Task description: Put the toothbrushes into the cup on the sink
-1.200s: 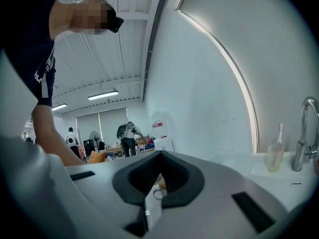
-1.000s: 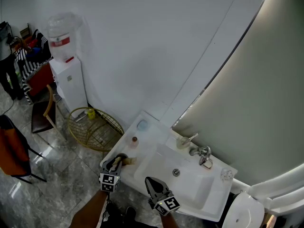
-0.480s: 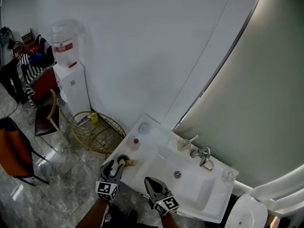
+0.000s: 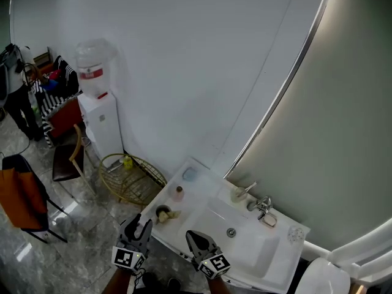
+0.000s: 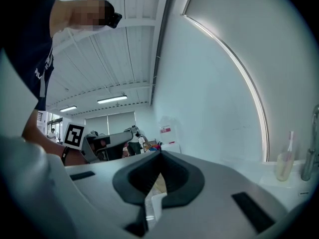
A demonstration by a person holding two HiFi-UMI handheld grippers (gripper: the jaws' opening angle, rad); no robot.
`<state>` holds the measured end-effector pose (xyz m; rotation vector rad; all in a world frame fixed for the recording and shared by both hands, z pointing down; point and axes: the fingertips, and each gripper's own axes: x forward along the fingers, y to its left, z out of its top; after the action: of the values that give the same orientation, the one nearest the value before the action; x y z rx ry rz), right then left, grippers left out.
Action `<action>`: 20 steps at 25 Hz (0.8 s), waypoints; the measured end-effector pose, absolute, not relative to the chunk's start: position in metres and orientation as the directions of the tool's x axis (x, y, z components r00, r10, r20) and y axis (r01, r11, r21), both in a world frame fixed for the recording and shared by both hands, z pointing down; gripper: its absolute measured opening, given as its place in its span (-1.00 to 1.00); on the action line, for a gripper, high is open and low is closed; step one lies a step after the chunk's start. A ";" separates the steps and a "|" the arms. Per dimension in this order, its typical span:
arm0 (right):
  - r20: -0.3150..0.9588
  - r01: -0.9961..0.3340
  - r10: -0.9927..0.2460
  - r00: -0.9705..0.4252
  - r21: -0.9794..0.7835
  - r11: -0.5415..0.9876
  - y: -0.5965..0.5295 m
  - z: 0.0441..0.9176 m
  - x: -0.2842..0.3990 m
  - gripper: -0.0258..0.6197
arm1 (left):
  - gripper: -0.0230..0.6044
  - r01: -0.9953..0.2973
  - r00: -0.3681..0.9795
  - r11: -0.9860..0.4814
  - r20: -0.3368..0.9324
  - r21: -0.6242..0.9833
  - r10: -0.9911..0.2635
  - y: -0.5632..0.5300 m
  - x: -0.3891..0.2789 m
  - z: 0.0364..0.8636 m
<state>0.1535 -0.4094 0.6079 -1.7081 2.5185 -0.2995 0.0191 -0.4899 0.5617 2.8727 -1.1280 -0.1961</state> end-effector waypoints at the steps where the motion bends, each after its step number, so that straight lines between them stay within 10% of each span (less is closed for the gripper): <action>1: 0.036 -0.910 -0.926 -0.375 -0.207 0.360 -0.408 0.606 0.153 -0.83 | -0.39 -0.673 0.728 -0.736 -0.111 0.075 -0.676 -0.484 0.017 0.554; 20: 0.002 -0.894 -0.906 -0.424 -0.162 0.418 -0.392 0.583 0.133 -0.83 | -0.77 -0.714 0.687 -0.696 -0.112 0.077 -0.718 -0.418 -0.018 0.548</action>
<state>0.1332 -0.3924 0.5830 -1.6362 2.5723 -0.2115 -0.0177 -0.4183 0.5484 2.8611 -1.2139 -0.2080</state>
